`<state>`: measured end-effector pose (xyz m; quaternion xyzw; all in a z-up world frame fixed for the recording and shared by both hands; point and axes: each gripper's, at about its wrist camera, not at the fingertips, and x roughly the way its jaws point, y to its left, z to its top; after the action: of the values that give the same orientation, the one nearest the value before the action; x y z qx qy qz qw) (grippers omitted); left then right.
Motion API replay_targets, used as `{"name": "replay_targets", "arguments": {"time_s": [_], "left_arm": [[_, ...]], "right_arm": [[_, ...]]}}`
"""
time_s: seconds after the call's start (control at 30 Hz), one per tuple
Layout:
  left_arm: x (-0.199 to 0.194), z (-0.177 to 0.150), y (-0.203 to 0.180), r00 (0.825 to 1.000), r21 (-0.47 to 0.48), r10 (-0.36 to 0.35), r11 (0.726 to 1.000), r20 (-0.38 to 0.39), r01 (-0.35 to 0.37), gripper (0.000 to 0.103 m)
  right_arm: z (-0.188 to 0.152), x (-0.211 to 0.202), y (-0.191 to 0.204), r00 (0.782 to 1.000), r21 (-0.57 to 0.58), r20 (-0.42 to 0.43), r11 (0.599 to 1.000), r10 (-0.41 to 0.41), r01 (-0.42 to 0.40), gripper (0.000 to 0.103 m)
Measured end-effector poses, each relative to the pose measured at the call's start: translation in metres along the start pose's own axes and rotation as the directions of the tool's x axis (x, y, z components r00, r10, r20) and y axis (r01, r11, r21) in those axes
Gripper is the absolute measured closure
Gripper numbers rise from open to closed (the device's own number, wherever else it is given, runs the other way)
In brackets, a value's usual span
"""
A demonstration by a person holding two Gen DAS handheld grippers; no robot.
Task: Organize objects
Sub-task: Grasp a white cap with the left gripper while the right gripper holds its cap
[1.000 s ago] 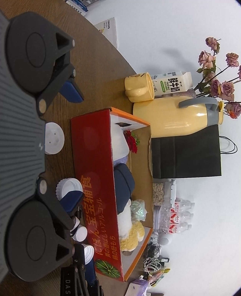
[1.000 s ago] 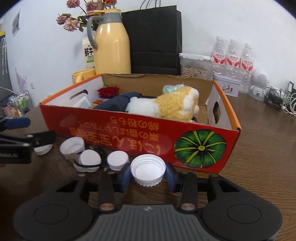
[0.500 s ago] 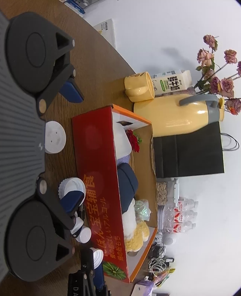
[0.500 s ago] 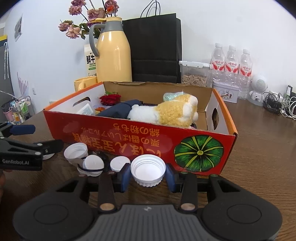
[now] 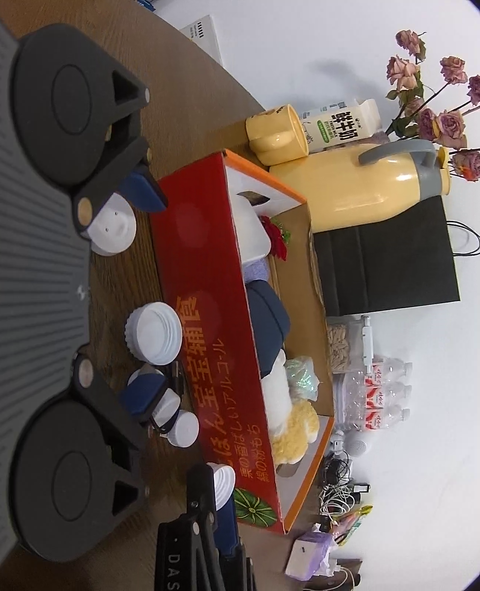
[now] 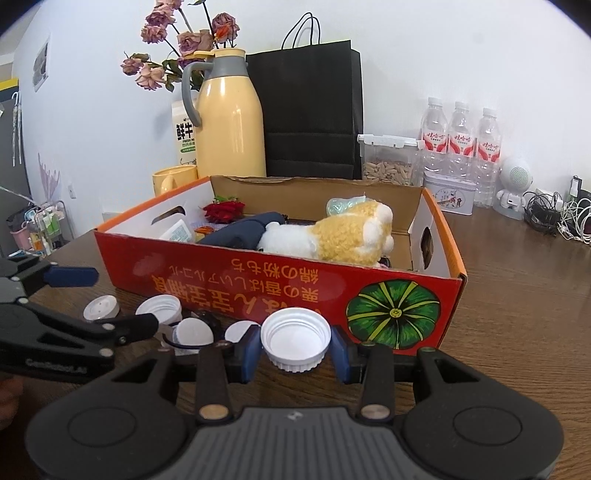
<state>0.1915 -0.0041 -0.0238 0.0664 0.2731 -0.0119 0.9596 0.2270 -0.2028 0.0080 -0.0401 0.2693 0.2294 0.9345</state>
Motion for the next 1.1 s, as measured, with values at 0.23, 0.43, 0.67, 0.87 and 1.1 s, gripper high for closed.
{"name": "replay_targets", "arguments": {"time_s": [0.23,0.43,0.67,0.87,1.1], "left_arm": [[0.005,0.003,-0.002,1.000,-0.020,0.000,1.000,-0.016,-0.001,0.020],[0.008,0.004,-0.004,1.000,-0.023,0.006,1.000,-0.025,-0.006,0.024],[0.008,0.004,-0.004,1.000,-0.030,-0.011,0.999,-0.024,0.010,0.030],[-0.001,0.005,0.004,1.000,-0.087,-0.013,0.996,0.014,0.014,0.030],[0.005,0.002,0.001,1.000,-0.065,-0.003,0.998,-0.028,0.001,0.033]], "right_arm": [[0.001,-0.006,0.000,1.000,0.003,0.024,1.000,0.015,-0.015,0.064],[0.000,-0.009,0.000,0.999,0.002,0.034,1.000,0.024,-0.024,0.064],[0.000,-0.010,0.001,0.999,0.002,0.036,1.000,0.026,-0.026,0.064],[0.000,-0.010,0.000,0.999,0.002,0.034,1.000,0.025,-0.025,0.064],[0.000,-0.010,0.000,0.999,0.003,0.034,1.000,0.026,-0.026,0.064]]}}
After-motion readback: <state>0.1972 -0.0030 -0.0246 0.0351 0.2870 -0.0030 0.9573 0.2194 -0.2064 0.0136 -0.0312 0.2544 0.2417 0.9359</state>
